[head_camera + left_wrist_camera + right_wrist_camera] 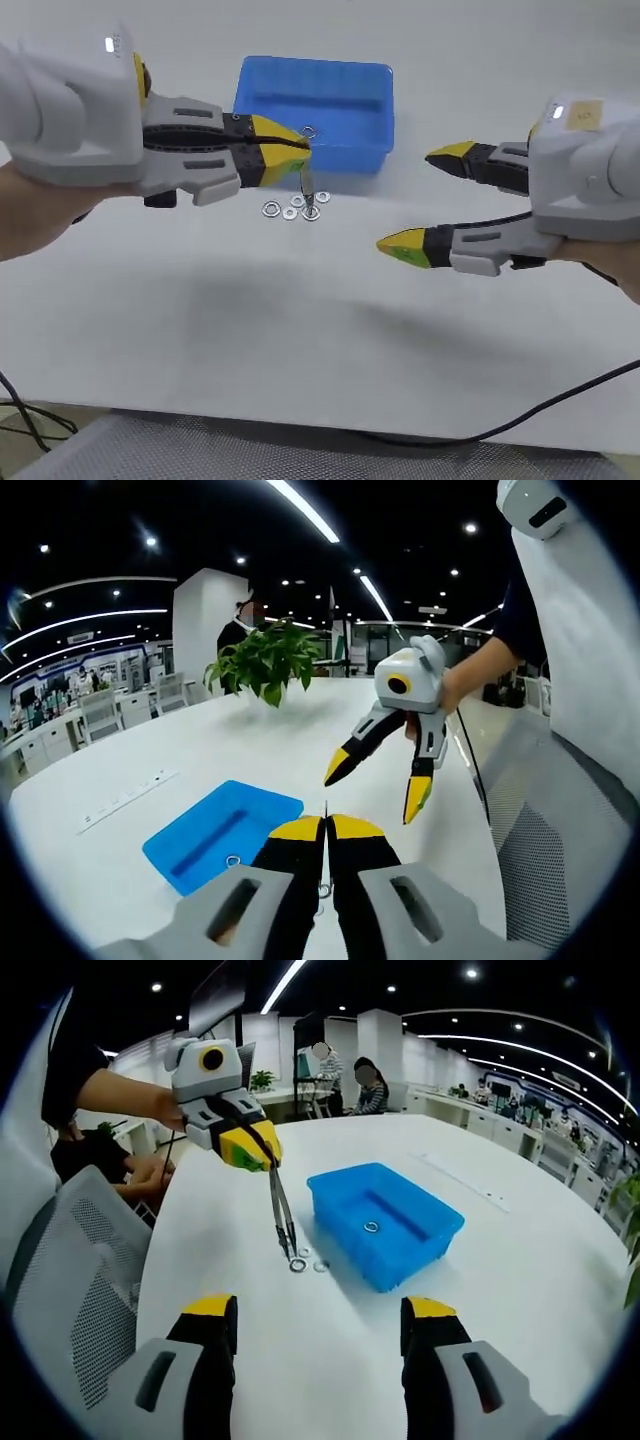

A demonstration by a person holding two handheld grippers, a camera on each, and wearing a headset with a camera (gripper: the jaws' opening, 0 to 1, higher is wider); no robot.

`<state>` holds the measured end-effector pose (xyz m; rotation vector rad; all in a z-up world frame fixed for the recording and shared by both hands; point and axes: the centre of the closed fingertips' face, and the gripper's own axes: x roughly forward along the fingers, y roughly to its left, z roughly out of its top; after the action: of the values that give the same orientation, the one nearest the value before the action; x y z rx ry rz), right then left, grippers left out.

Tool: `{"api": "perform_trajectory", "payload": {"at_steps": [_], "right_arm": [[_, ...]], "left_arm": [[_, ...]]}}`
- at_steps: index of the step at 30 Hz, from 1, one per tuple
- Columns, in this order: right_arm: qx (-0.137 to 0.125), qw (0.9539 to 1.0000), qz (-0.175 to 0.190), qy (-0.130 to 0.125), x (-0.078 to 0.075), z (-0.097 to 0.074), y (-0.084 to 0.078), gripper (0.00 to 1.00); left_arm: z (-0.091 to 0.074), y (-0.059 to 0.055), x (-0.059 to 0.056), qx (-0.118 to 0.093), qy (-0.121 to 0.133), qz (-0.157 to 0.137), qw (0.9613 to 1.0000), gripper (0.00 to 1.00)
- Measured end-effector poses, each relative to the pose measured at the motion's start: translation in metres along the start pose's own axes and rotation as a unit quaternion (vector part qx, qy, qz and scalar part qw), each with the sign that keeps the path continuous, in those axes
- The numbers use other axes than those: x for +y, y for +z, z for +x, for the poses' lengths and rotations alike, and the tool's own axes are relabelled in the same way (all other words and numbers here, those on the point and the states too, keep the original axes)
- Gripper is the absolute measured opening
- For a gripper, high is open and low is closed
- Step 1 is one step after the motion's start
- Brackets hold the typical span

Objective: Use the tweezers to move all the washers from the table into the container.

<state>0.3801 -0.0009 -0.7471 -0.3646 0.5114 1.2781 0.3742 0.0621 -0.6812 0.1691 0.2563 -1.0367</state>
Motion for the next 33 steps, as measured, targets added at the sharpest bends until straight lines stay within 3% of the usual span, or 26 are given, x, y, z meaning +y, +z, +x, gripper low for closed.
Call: {"api": "perform_trajectory", "payload": {"at_steps": [6, 11, 16, 20, 23, 33], "right_arm": [[-0.001, 0.9999, 0.006, 0.015, 0.006, 0.004, -0.004, 0.67], [-0.002, 0.9998, 0.009, 0.017, 0.005, 0.004, -0.004, 0.66], [-0.001, 0.9997, 0.011, 0.022, 0.007, 0.006, -0.004, 0.66], [0.001, 0.9994, 0.008, 0.033, 0.013, 0.012, -0.002, 0.65], [0.001, 0.9988, 0.005, 0.048, 0.020, 0.020, 0.002, 0.64], [-0.011, 0.9957, -0.028, 0.087, 0.032, 0.058, 0.034, 0.54]], "left_arm": [[0.003, -0.004, 0.000, -0.001, -0.001, -0.007, 1.0000, 0.05], [0.003, -0.013, -0.005, 0.011, -0.006, -0.008, 0.9999, 0.05], [-0.001, -0.013, -0.003, 0.005, -0.002, -0.010, 0.9999, 0.05], [-0.003, -0.014, -0.007, 0.019, -0.018, 0.002, 0.9996, 0.05], [-0.004, -0.015, -0.009, 0.035, -0.033, 0.013, 0.9987, 0.05], [-0.003, -0.017, -0.006, 0.054, -0.049, 0.021, 0.9971, 0.05]]}}
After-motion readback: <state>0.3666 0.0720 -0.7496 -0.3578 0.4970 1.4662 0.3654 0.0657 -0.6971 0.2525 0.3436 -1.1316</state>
